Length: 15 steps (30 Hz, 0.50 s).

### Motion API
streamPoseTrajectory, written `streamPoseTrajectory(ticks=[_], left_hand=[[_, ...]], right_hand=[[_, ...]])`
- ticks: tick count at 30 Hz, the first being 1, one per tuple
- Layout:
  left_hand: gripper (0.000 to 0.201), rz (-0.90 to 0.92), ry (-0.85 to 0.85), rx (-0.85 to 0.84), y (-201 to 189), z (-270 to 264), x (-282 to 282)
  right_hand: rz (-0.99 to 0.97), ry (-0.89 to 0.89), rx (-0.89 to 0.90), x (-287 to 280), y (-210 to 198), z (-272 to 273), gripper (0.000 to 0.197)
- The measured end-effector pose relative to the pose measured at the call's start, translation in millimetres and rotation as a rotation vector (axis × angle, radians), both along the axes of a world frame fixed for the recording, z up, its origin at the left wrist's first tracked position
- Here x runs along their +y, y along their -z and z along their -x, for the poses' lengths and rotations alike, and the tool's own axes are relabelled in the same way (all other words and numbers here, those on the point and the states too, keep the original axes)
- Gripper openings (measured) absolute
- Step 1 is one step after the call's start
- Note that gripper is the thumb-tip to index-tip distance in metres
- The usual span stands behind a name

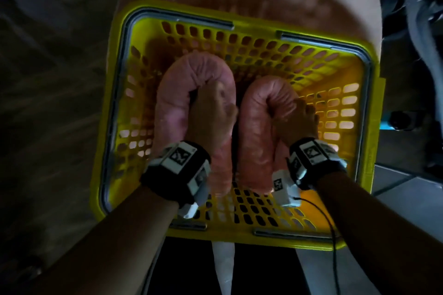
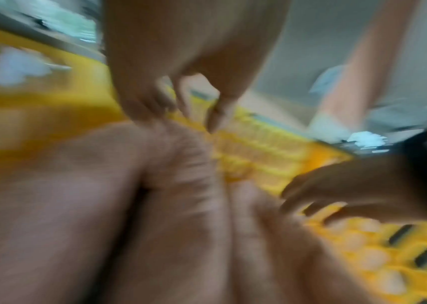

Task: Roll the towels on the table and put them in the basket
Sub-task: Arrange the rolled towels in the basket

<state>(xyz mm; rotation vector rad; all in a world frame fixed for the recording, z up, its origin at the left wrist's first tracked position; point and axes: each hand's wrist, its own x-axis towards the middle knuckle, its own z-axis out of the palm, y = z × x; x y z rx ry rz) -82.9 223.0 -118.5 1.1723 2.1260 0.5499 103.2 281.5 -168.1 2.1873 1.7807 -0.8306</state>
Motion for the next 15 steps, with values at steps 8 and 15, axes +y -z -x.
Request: streamPoseTrajectory(ticks=[8,15], left_hand=[[0.062,0.585,-0.058,-0.427,92,-87,16],[0.048,0.345,-0.230,-0.297,94,-83,17]], right_hand=[[0.398,0.160,-0.072,21,42,-24,0.104],[0.241,0.263,0.155,16,37,-37,0.067]])
